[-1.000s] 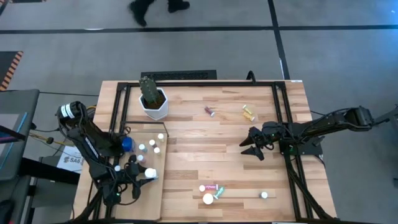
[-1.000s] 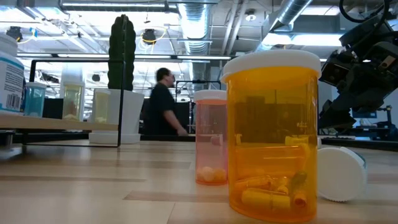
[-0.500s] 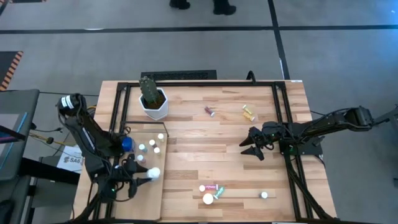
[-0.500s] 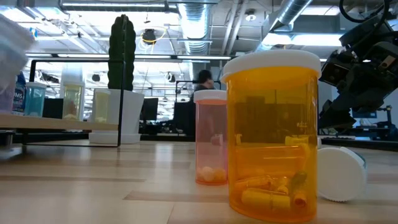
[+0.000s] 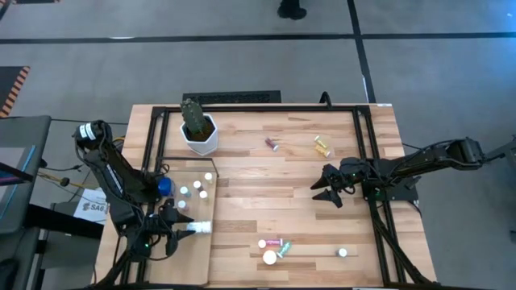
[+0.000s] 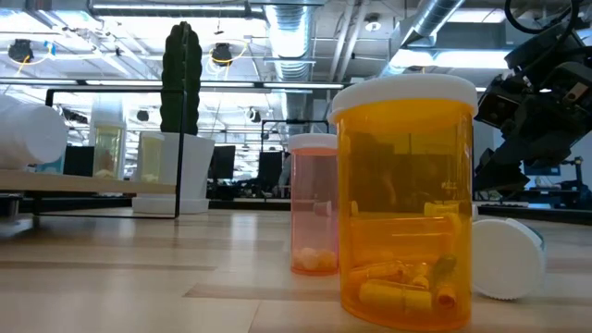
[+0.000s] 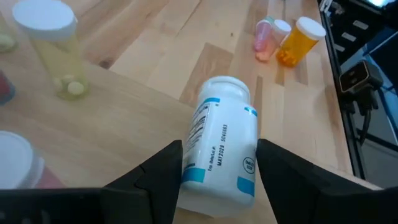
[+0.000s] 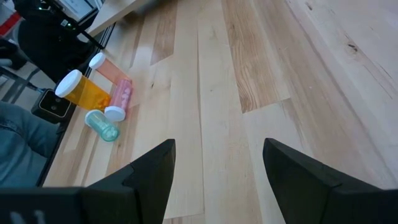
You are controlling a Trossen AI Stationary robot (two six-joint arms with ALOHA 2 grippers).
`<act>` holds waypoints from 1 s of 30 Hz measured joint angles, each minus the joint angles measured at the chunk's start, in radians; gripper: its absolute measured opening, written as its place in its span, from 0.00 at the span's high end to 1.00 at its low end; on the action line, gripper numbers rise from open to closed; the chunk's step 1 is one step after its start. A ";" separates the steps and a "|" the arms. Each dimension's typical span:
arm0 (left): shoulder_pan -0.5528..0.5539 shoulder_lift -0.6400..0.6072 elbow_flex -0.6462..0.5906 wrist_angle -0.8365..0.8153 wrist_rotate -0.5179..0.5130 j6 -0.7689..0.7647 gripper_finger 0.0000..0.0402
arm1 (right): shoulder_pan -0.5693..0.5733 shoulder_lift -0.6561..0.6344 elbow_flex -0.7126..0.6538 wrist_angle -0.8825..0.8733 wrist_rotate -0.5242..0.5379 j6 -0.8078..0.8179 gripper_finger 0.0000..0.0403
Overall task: Pick and place medicine bottles onto shelf by color
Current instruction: Put the white pill bottle on the shelf
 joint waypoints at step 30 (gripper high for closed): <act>0.495 -0.002 0.305 -0.272 0.678 0.438 0.42 | 0.000 0.000 0.000 0.000 0.000 0.000 0.34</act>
